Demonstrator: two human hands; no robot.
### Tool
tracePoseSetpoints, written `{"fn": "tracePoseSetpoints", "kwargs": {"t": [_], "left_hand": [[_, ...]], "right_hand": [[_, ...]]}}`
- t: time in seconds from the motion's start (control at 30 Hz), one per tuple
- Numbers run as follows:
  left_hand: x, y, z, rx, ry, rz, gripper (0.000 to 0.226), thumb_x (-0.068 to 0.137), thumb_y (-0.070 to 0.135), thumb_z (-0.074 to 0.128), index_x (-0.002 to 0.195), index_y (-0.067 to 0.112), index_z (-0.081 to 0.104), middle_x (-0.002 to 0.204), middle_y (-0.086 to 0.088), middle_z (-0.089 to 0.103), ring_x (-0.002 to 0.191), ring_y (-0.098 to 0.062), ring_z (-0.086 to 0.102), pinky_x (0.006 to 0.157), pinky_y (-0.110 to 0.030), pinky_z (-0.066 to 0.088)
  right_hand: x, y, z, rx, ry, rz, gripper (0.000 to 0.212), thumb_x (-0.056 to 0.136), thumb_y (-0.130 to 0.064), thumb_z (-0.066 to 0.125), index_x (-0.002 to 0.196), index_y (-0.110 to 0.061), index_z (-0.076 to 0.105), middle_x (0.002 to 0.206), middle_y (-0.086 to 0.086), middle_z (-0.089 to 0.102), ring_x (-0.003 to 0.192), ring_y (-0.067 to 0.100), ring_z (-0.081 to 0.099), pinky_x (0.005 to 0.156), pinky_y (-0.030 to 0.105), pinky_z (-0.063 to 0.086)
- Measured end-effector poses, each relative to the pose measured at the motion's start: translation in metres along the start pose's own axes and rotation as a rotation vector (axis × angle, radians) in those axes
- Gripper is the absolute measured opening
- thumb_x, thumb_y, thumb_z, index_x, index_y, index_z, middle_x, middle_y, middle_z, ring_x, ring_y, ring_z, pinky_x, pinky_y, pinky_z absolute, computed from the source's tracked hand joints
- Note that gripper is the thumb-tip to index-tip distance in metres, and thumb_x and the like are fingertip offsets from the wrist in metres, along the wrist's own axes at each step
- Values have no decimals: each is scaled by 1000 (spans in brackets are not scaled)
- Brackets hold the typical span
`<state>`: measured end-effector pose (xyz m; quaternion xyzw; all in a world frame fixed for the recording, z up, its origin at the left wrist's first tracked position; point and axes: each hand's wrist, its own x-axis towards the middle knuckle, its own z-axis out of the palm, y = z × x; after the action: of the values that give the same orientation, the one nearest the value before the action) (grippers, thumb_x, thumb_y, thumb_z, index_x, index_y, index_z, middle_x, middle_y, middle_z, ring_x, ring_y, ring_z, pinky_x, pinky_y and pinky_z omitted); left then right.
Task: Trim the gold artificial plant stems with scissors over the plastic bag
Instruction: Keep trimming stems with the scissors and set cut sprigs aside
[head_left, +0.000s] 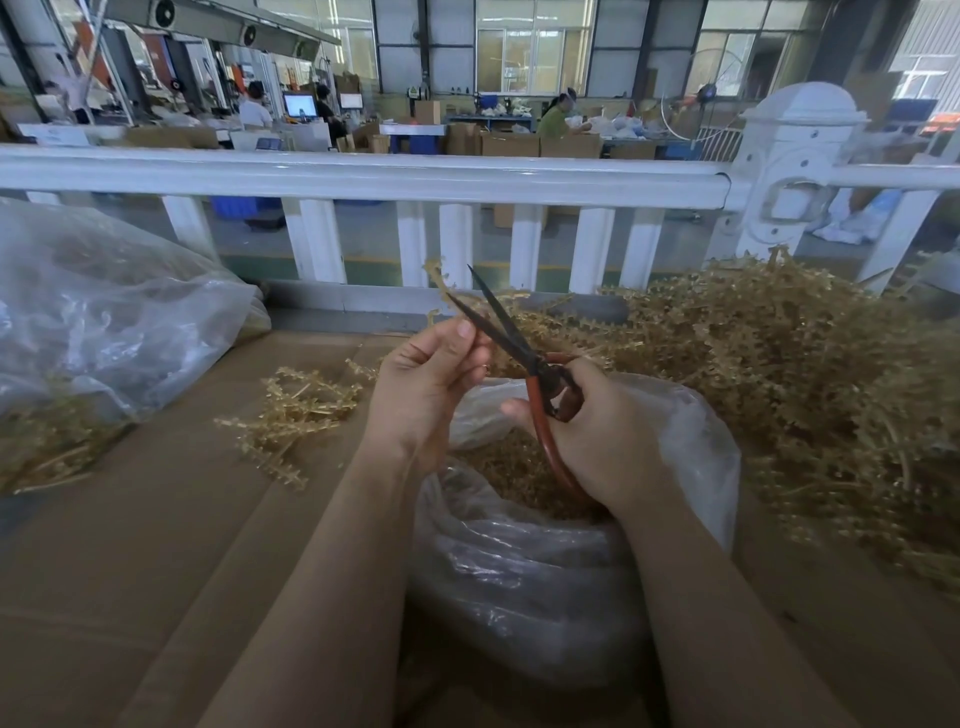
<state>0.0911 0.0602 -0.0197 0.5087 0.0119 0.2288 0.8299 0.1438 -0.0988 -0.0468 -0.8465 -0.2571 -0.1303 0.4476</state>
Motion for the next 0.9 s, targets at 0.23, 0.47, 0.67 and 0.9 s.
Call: {"fn": "tracePoseSetpoints", "kwargs": {"t": [0.23,0.47,0.67,0.9], "left_hand": [[0,-1,-1,-20,-26,-11,17,82,14,64,95,13,75,78,0,70,70,-6,63,73,-18,53],[0,-2,-2,-34,21,-28,16,75,16,68,89,14,76,78,1,73,68,-5,64,69,-18,53],[-1,0,-2,-4,-11,-2,12,79,18,67,86,16,77,81,1,73,72,-7,64,73,-18,53],[-3,1,-1,-17,-3,2,14,80,18,67,90,12,73,81,0,71,71,-6,63,71,-18,52]], "right_hand": [[1,0,-2,-142,47,-62,65,70,-81,59,99,-23,59,91,-12,64,85,11,62,76,37,56],[-2,-5,-3,-219,78,-95,71,68,-85,50,96,-21,63,78,-10,63,74,10,61,68,36,56],[-2,-3,-3,-196,52,-64,68,69,-82,55,95,-20,64,82,-7,68,80,13,65,72,39,57],[-3,-6,-4,-242,94,-76,81,64,-91,40,89,-19,66,77,-7,68,75,14,64,69,38,56]]}}
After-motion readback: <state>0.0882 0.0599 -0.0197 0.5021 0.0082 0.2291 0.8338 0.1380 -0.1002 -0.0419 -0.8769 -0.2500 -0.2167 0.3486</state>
